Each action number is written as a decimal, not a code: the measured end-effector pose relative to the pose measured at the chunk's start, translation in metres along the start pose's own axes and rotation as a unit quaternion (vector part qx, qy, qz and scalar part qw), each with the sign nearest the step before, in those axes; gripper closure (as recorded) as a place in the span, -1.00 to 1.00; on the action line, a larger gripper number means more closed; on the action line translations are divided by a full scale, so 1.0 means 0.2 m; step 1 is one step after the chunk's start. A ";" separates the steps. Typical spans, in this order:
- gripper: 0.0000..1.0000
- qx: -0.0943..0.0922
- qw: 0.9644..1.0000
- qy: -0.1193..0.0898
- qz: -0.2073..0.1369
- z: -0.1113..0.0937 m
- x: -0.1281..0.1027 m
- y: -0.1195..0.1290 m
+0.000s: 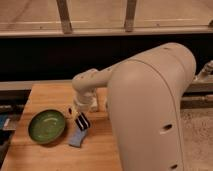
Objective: Place the eraser on the white sponge
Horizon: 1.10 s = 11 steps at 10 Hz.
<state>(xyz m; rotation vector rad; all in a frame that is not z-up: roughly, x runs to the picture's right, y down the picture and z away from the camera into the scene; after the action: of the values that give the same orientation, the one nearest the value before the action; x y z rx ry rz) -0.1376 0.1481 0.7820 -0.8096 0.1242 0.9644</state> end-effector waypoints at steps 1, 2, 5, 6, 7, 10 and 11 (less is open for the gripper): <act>1.00 -0.006 1.000 0.006 0.000 0.04 0.03 0.05; 1.00 -0.011 1.000 0.011 -0.003 0.08 0.04 0.09; 1.00 -0.025 0.999 0.023 0.007 0.15 0.10 0.12; 1.00 -0.029 0.999 0.026 0.009 0.18 0.12 0.13; 1.00 -0.033 0.999 0.027 0.013 0.19 0.13 0.14; 0.96 -0.040 0.998 0.032 0.022 0.23 0.19 0.15; 0.81 -0.041 0.998 0.032 0.025 0.24 0.21 0.16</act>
<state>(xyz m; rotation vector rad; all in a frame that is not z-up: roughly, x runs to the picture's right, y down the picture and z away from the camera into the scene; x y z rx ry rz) -0.1487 0.2178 0.7794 -0.9166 0.1608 0.9958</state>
